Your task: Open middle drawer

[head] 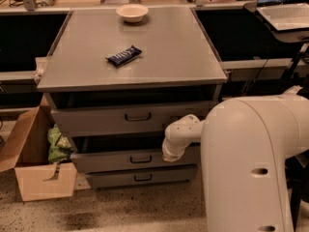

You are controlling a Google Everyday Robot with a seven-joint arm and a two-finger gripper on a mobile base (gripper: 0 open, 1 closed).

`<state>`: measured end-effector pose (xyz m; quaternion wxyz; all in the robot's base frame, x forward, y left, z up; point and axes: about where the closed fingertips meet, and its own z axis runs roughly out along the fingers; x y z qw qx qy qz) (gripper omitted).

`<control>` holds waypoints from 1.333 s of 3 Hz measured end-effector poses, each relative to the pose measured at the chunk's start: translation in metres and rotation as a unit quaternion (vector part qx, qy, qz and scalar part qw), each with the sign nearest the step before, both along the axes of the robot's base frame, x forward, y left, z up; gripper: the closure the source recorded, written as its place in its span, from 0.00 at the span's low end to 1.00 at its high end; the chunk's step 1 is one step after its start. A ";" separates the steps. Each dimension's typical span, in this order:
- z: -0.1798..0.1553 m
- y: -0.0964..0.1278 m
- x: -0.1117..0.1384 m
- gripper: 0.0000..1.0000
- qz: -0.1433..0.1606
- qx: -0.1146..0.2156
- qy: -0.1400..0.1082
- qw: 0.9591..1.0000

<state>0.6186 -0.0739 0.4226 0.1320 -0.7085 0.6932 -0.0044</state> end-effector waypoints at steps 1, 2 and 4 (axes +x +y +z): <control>0.005 0.000 0.000 0.00 0.000 0.000 0.000 1.000; 0.004 0.000 0.000 0.00 0.000 0.000 0.000 1.000; -0.027 0.004 -0.020 0.15 0.029 -0.027 0.019 0.999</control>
Offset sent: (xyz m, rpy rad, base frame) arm -0.0001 0.0000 0.0043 0.0002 0.0001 -0.0003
